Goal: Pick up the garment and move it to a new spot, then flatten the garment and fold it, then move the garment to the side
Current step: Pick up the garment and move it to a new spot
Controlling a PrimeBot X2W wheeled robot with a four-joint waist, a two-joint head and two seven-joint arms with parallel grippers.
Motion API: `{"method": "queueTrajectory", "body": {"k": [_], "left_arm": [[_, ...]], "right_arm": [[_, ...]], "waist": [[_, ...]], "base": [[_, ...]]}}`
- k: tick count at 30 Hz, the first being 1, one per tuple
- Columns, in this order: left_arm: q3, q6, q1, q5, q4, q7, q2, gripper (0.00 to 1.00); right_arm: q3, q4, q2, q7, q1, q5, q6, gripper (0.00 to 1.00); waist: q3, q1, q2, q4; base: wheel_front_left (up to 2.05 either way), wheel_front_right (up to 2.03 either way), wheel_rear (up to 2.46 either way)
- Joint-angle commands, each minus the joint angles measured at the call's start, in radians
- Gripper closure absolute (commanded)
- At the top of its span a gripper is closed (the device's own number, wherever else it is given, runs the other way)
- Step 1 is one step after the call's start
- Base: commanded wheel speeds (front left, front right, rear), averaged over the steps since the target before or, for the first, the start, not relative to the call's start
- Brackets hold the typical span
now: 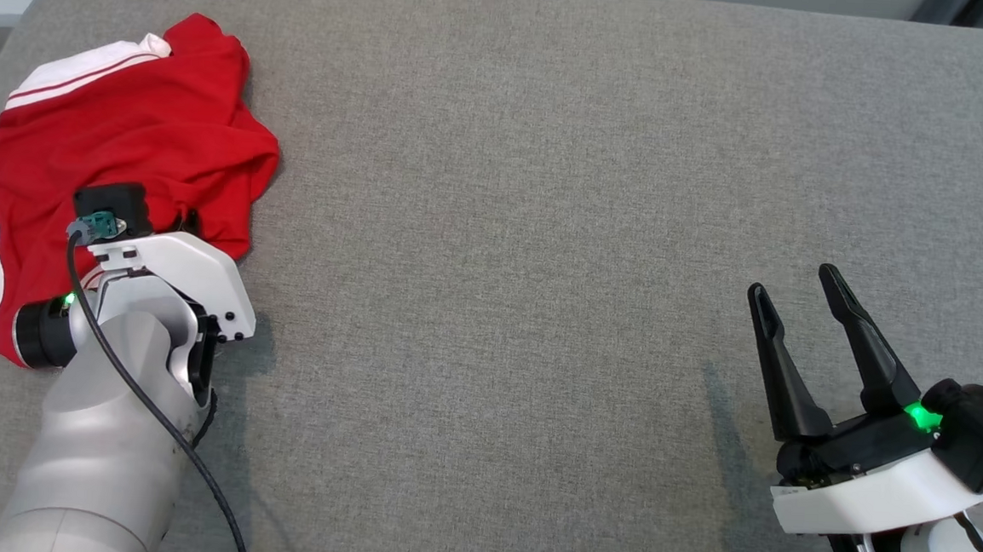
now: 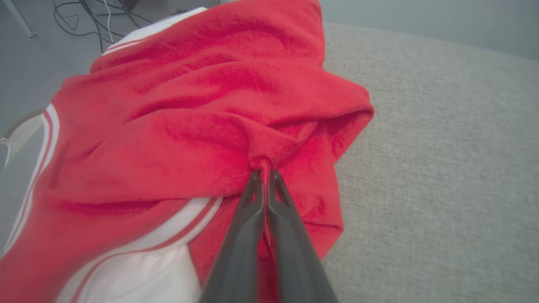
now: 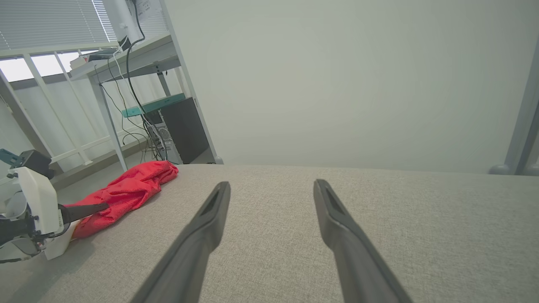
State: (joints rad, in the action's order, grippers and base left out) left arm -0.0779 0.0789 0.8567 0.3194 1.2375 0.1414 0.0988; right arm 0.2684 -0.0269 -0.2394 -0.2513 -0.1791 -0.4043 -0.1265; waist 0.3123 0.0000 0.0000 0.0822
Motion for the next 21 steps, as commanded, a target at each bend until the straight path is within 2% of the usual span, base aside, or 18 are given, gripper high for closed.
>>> {"method": "queueTrajectory", "body": {"k": [1,11,21], "left_arm": [[0.023,-0.006,0.023,0.013,-0.012,0.022,0.050,1.00],[0.027,0.001,-0.019,0.015,-0.063,0.115,0.074,1.00],[0.035,0.027,-0.120,-0.026,-0.327,0.120,0.068,1.00]], "right_arm": [[0.021,-0.021,-0.009,-0.010,-0.008,-0.005,-0.004,0.00],[0.021,-0.016,0.011,-0.010,0.014,-0.010,-0.004,0.00],[0.024,-0.011,0.033,-0.010,0.042,-0.012,-0.004,0.00]], "waist": [[-0.011,0.0000,0.0000,-0.002],[-0.089,0.0000,0.0000,-0.013],[-0.160,0.0000,0.0000,-0.025]], "base": [[0.00,0.00,0.00],[0.00,0.00,0.00],[0.00,0.00,0.00]]}}
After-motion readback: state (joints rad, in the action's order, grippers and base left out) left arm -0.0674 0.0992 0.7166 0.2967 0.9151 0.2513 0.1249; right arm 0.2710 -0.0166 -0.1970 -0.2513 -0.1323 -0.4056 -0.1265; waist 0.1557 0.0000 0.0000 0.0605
